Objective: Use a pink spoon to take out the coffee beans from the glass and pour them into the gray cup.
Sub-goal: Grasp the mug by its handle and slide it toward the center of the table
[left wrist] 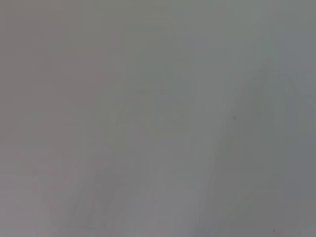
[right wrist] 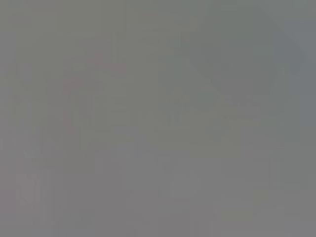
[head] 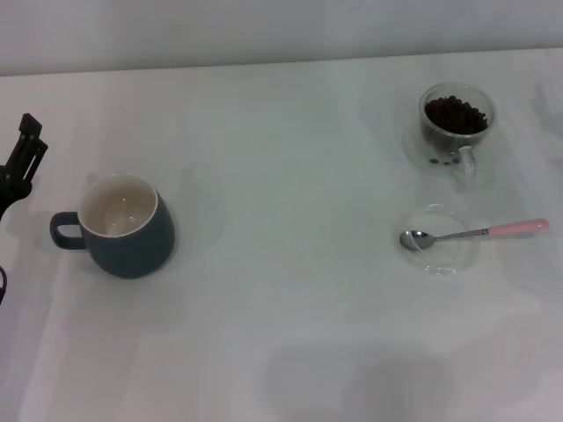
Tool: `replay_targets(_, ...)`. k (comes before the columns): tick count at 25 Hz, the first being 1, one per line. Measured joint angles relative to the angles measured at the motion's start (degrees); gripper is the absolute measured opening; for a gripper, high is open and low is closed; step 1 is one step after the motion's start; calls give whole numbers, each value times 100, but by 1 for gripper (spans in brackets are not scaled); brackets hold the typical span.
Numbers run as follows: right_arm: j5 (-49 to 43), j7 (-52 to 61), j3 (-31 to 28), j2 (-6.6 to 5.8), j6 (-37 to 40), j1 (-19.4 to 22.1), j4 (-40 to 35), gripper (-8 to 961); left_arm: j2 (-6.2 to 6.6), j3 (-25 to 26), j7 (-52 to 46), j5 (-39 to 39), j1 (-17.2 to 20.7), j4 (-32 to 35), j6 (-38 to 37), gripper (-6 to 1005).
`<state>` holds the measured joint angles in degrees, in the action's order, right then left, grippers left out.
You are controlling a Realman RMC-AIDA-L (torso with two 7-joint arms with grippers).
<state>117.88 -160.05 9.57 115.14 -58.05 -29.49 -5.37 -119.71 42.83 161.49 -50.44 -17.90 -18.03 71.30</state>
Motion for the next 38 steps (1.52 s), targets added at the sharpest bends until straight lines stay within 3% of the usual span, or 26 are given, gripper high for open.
replay_targets(22,6,54,9,26,-41,19,141,768,1,-83,-21,25,455,-105,316,894)
replay_targets(28,7,54,10,26,-11,9,141,768,1,-654,-21,26,752,-119,767,895)
replay_targets(33,16,54,-17,21,-3,27,141,768,19,-1092,-27,32,1246,-63,1053,894)
replay_targets(38,25,54,-43,17,26,12,143,768,38,-1651,-123,36,1574,416,1261,893)
